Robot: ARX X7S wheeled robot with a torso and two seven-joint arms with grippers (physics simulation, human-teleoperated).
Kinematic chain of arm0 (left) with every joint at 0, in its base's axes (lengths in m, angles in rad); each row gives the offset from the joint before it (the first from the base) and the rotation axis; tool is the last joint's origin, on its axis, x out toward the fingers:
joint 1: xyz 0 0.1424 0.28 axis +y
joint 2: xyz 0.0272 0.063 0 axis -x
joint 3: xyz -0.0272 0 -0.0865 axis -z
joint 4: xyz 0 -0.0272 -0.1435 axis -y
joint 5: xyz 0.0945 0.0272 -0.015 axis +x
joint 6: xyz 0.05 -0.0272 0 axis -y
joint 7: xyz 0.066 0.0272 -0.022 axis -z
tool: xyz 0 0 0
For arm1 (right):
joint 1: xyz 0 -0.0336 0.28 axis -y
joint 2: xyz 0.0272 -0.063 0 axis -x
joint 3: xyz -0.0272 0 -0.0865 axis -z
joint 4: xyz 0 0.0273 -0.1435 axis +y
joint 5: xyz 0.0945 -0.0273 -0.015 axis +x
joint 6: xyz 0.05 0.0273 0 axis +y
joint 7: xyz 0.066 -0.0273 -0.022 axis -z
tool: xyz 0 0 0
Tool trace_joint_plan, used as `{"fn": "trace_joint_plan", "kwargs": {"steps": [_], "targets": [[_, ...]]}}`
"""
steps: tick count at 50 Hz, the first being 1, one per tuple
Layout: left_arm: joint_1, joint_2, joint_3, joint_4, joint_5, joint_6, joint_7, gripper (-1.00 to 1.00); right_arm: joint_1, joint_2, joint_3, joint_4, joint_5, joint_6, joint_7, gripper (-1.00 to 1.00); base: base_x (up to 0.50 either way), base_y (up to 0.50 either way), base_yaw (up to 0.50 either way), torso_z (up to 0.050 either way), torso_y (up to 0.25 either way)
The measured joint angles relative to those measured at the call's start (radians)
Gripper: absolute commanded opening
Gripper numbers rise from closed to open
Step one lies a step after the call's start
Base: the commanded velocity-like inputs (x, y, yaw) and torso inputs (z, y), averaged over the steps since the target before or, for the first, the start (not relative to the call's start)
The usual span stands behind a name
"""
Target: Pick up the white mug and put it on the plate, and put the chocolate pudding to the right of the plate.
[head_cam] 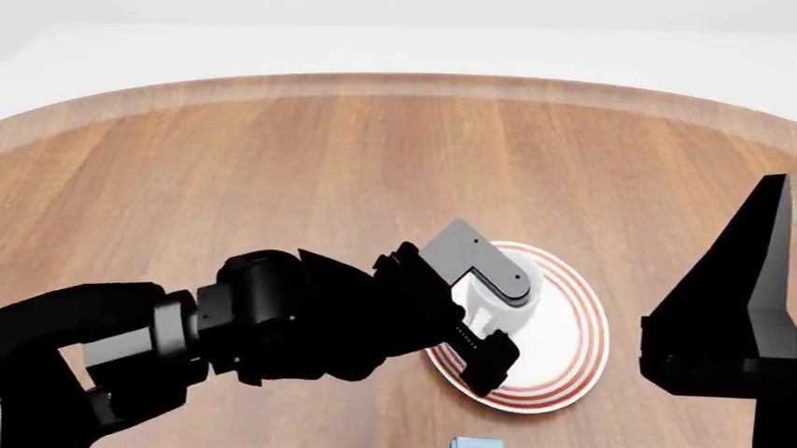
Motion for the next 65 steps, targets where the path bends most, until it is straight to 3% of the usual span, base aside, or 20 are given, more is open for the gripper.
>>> {"fn": "trace_joint_plan", "kwargs": {"steps": [15,33,65], "targets": [[-0.039,-0.121,-0.044,0.232,-0.025,0.002,-0.104,1.0,0.001,0.003,-0.007,-0.005,-0.001,0.001,0.004,1.0,0.0,0.0,0.0,0.0,0.0],[-0.063,-0.341,-0.136,0.452,-0.037,0.062,-0.176,1.0,0.004,0.007,-0.016,-0.006,-0.003,0.003,0.007,1.0,0.0,0.0,0.0,0.0,0.0],[0.063,-0.699,-0.263,0.673,0.093,0.303,-0.23,1.0,0.008,0.013,-0.043,-0.016,-0.015,0.015,0.013,1.0,0.0,0.0,0.0,0.0,0.0]]}}
